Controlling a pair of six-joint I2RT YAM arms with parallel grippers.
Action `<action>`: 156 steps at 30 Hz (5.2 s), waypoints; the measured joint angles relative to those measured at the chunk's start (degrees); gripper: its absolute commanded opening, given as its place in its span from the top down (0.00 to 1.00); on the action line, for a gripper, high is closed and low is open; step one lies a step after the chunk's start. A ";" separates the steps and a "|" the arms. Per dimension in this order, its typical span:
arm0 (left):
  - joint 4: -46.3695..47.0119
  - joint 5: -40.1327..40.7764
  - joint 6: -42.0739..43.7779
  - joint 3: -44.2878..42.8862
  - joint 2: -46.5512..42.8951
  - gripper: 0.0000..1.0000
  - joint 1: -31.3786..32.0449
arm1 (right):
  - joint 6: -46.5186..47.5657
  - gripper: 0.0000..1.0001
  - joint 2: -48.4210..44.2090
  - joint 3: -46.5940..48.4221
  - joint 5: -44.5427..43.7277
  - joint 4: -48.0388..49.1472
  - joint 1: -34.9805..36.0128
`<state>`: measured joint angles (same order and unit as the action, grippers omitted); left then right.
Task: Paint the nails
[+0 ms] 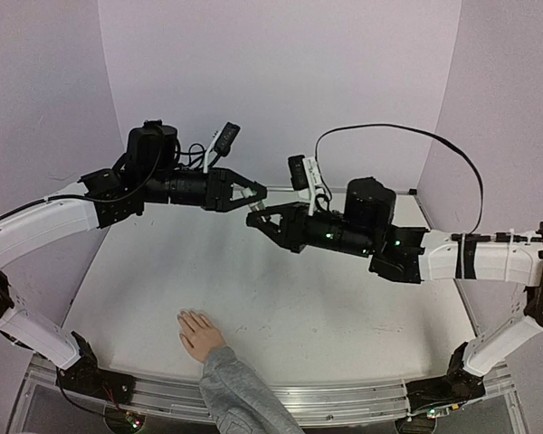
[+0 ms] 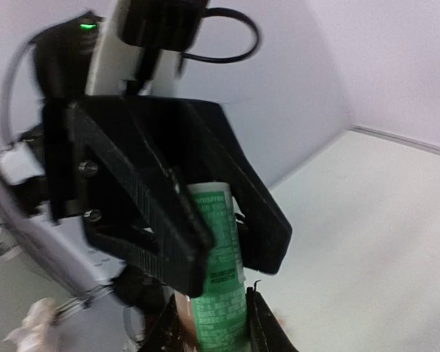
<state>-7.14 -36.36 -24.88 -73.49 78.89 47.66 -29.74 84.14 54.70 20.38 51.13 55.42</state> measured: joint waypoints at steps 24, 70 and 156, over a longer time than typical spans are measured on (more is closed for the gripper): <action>-13.31 16.59 -1.90 -5.60 5.20 1.00 1.16 | 17.38 0.19 2.64 4.55 -13.62 -16.57 -1.73; -18.99 22.03 -4.11 -6.36 3.87 0.67 1.16 | 18.58 1.00 8.17 7.28 -26.43 -10.49 6.10; -4.76 2.75 -0.98 0.07 -3.43 0.01 -0.74 | 18.08 1.00 -1.22 1.01 1.79 -3.10 -2.03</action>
<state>-11.90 -33.61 -25.87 -73.43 75.46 46.92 -11.66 82.91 55.70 22.17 48.03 53.39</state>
